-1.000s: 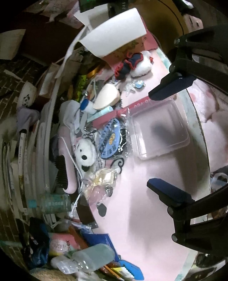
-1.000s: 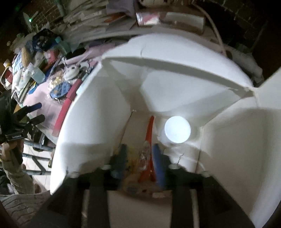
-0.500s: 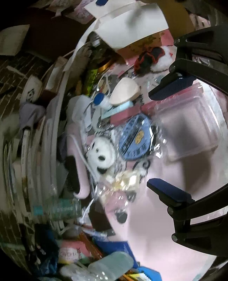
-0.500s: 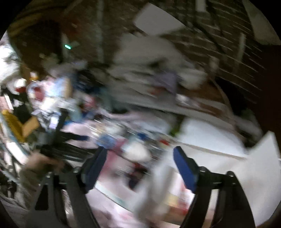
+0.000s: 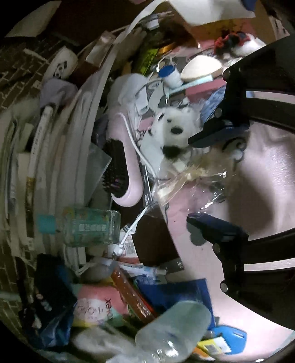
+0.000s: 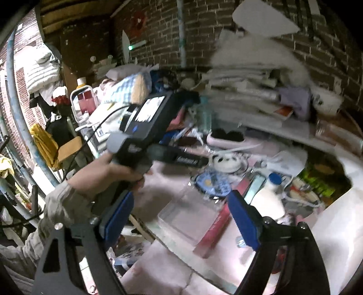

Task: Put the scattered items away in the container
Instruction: 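Grasp the clear plastic bag of small items with the left gripper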

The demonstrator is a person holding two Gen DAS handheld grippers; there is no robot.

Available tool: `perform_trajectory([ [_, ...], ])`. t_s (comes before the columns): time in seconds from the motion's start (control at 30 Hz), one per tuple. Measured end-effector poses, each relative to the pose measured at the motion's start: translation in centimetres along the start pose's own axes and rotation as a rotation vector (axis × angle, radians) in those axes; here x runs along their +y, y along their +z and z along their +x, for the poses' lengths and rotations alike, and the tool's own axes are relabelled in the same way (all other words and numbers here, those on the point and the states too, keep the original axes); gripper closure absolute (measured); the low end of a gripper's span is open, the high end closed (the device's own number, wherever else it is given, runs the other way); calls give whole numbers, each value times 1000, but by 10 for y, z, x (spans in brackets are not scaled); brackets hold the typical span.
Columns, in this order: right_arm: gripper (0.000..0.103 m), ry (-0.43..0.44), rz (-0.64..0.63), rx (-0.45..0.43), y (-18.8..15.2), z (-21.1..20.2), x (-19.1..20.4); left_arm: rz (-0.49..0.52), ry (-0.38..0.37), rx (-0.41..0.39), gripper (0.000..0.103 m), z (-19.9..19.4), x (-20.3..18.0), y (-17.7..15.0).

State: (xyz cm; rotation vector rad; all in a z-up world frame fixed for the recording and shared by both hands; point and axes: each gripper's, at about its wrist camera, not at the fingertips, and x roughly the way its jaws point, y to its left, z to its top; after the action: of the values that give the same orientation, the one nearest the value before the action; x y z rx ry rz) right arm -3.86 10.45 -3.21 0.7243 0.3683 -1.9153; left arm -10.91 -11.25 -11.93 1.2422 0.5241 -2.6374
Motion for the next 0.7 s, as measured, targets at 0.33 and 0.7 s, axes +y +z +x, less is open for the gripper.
perform_trajectory([
  [0.33,20,-25,81,10,-8,14,-23,72,52,-1,70,-11,-16,-4],
  [0.7,20,-153,81,-45,-10,23,-27,83,35,-61,84,-62,-23,-4],
])
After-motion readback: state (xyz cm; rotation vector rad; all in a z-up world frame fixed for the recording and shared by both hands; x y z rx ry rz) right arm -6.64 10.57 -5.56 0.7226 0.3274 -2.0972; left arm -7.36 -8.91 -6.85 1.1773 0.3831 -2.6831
